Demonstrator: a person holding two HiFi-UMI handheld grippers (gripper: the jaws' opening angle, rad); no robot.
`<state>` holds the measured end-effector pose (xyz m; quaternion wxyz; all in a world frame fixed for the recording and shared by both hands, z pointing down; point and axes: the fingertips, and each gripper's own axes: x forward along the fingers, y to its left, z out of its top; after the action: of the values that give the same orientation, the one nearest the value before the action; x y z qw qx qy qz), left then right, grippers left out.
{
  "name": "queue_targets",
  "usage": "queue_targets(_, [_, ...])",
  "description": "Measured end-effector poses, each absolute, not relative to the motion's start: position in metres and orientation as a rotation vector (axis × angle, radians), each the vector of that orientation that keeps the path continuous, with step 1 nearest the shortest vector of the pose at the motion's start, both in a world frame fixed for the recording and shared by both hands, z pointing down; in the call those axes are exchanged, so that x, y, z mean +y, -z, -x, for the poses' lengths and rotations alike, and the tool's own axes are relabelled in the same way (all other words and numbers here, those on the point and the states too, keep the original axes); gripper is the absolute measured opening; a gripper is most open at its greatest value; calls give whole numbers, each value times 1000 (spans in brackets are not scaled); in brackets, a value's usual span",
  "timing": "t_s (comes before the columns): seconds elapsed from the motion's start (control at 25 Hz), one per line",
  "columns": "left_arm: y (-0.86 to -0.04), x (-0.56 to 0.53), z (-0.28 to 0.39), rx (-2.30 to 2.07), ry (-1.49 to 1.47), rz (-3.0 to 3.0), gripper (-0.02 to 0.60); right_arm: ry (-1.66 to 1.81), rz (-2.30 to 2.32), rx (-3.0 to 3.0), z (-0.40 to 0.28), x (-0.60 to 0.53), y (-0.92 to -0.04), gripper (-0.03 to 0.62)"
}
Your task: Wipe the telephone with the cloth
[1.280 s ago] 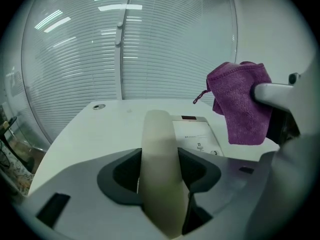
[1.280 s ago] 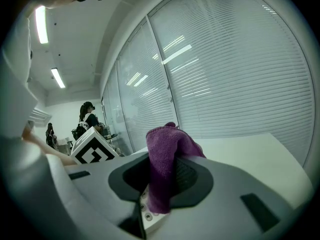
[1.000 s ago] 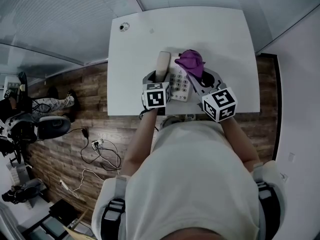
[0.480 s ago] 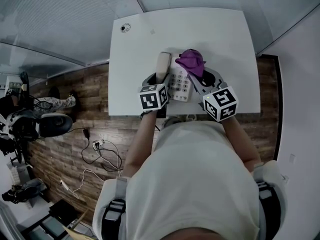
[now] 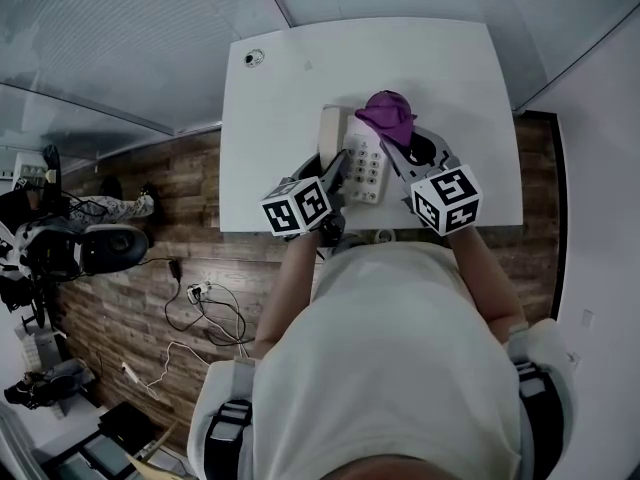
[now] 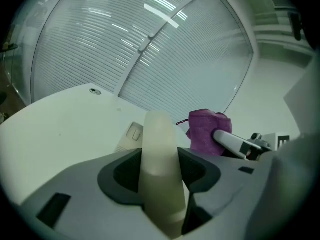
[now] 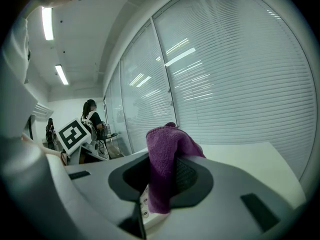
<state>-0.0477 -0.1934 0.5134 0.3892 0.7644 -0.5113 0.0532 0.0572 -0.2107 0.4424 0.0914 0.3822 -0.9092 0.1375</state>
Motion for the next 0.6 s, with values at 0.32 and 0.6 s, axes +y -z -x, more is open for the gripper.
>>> queue_targets(0.32, [-485,-179,28,-1152,98,-1984,222,-344,-1124,-2723,-58,-216,-427,95])
queue_targets(0.6, [-457,-167,4,-983,295,-2017,222,-261,-1137,-2714,-68,-216,-418,95])
